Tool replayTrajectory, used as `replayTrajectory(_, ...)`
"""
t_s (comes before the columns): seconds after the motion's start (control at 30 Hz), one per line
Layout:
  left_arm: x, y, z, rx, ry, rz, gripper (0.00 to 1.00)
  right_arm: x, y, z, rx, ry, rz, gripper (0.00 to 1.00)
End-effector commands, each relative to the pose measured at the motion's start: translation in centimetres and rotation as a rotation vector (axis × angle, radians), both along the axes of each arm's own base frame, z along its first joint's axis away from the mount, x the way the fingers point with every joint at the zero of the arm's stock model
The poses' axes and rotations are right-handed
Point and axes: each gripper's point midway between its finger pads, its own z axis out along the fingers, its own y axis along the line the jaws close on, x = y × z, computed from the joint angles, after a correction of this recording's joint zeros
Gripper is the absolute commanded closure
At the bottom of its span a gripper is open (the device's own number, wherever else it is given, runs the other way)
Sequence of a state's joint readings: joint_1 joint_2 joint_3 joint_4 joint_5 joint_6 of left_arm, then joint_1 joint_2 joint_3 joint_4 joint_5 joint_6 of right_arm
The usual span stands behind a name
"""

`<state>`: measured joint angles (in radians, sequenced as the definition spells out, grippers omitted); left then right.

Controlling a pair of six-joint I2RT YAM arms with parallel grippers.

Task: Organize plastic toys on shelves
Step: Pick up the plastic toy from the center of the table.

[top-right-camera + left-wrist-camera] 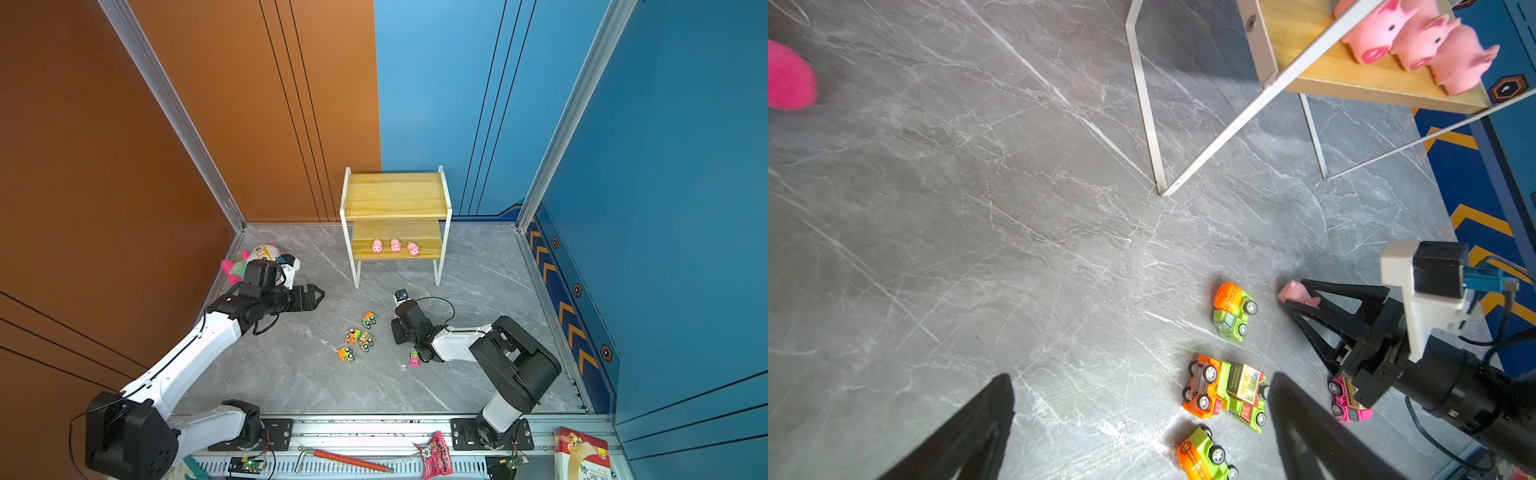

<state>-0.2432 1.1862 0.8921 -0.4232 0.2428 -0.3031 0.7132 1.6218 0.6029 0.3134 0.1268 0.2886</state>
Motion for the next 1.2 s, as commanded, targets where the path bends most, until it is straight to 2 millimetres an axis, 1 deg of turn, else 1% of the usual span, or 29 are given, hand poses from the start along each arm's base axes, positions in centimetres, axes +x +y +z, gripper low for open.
replayTrajectory(0.0, 0.2, 0.0, 0.8, 0.010, -0.012, -0.009, 0.04, 0.1, -0.3, -0.3, -0.025, 0.022, -0.009, 0.64)
replayTrajectory(0.07, 0.1, 0.1, 0.8, 0.010, -0.014, -0.009, 0.04, 0.2, -0.3, 0.2, -0.023, 0.014, -0.012, 0.67)
replayTrajectory(0.13, 0.1, 0.1, 0.8, 0.010, -0.013, -0.007, 0.04, 0.5, -0.3, 1.1, -0.019, 0.001, -0.022, 0.70)
replayTrajectory(0.23, 0.2, 0.1, 0.9, 0.004, -0.012, -0.003, 0.04, 0.9, 0.3, 3.9, -0.005, -0.053, -0.033, 0.72)
replayTrajectory(0.3, 0.2, 0.1, 0.9, 0.001, -0.010, -0.004, 0.04, 1.4, 0.9, 6.2, 0.006, -0.102, -0.043, 0.73)
replayTrajectory(0.37, 0.2, 0.1, 1.0, -0.001, -0.012, -0.001, 0.04, 1.9, 1.2, 8.2, 0.006, -0.136, -0.068, 0.75)
replayTrajectory(0.47, 0.2, 0.1, 1.2, -0.006, -0.018, -0.001, 0.04, 2.7, 2.0, 11.1, 0.049, -0.176, -0.083, 0.75)
replayTrajectory(0.53, 0.1, 0.1, 1.4, -0.009, -0.022, -0.001, 0.04, 3.3, 2.6, 12.6, 0.070, -0.193, -0.090, 0.75)
replayTrajectory(0.63, 0.0, 0.0, 1.5, -0.014, -0.023, -0.004, 0.04, 4.2, 3.3, 14.3, 0.102, -0.211, -0.106, 0.76)
replayTrajectory(0.7, 0.0, 0.1, 1.6, -0.014, -0.028, -0.002, 0.04, 4.7, 3.2, 15.4, 0.107, -0.224, -0.126, 0.76)
replayTrajectory(0.8, -0.1, 0.2, 1.8, -0.015, -0.034, 0.000, 0.04, 5.3, 2.2, 16.4, 0.085, -0.222, -0.158, 0.76)
replayTrajectory(0.87, -0.1, 0.1, 1.9, -0.021, -0.035, -0.002, 0.04, 5.7, 0.6, 17.4, 0.070, -0.226, -0.193, 0.75)
replayTrajectory(0.9, -0.1, 0.0, 2.0, -0.024, -0.036, -0.004, 0.04, 5.7, 0.1, 17.9, 0.075, -0.228, -0.200, 0.75)
replayTrajectory(0.93, -0.1, 0.0, 2.0, -0.027, -0.036, -0.004, 0.04, 6.1, -1.4, 18.4, 0.074, -0.228, -0.231, 0.75)
replayTrajectory(0.97, -0.2, 0.0, 2.1, -0.029, -0.039, -0.005, 0.04, 6.2, -2.4, 18.8, 0.071, -0.231, -0.252, 0.75)
replayTrajectory(1.0, -0.1, 0.0, 2.0, -0.029, -0.037, -0.004, 0.04, 6.2, -3.2, 19.2, 0.071, -0.236, -0.266, 0.75)
replayTrajectory(1.07, -0.2, -0.1, 2.2, -0.033, -0.040, -0.008, 0.04, 6.2, -5.3, 20.0, 0.061, -0.243, -0.309, 0.75)
replayTrajectory(1.17, -0.2, -0.1, 2.1, -0.034, -0.038, -0.009, 0.04, 6.2, -7.8, 21.0, 0.064, -0.261, -0.349, 0.74)
